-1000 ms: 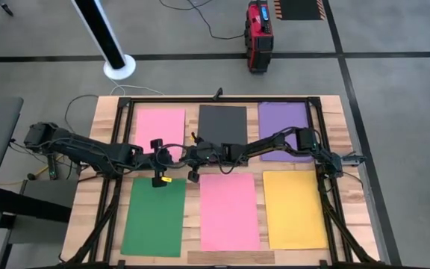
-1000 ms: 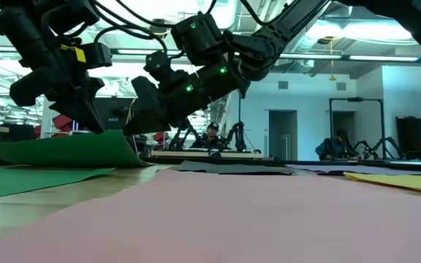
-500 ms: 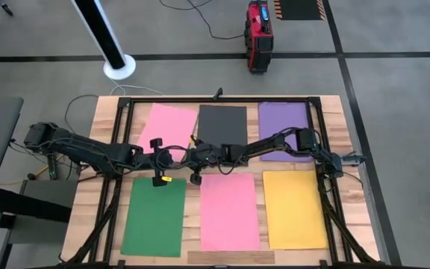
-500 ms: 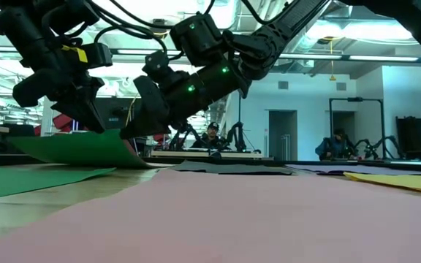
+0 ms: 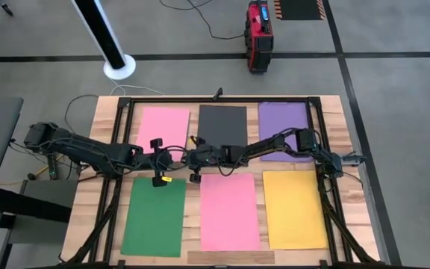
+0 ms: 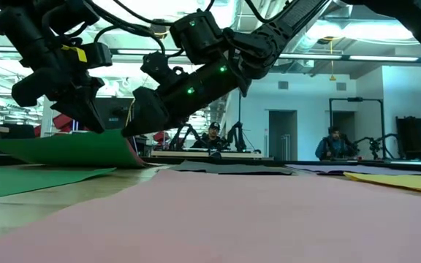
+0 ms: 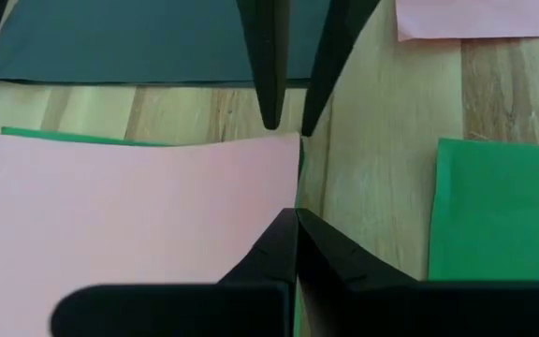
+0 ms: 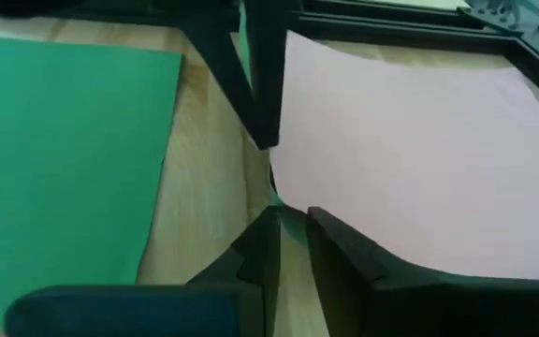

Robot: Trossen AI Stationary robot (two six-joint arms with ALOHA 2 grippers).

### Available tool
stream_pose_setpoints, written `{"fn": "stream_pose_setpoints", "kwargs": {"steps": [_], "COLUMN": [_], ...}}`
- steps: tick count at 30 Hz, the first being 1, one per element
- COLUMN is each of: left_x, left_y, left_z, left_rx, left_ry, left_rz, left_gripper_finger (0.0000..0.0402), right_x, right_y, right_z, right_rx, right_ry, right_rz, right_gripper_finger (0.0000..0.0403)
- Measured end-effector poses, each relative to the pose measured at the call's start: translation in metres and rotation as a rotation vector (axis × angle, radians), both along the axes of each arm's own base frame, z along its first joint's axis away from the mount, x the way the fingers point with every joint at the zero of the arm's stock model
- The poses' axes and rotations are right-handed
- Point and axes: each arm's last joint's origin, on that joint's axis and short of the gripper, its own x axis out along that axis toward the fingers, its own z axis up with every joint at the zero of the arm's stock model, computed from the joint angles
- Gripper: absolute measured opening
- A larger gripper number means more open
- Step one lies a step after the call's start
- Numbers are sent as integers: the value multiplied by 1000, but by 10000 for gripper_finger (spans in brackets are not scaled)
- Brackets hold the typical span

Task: Organize paper
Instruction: Stack the top green paper on the other green paper

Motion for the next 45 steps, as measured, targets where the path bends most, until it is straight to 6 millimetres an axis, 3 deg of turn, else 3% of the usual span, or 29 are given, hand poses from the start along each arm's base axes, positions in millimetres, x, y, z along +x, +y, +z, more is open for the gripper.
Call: {"fn": "stream_pose_setpoints", "kwargs": {"steps": [16,40,45], "left_x": [0,2,2], "left_y": [0,0,0], "left_z": [0,1,1], "left_rx": [-1,16,16], "left_ry": [2,-9,-9], "left_rz": [-1,-27,-28], "left_gripper_finger": [0,0,0], "right_x": [-3,-1,10], "right_y": [-12,-16,-15], "right_z": [-4,0,-13], "right_rx": [-240,-306,-312], "right_ry": [100,57,69], "right_rz": [89,156,171], "right_gripper_finger": [63,63,63]}}
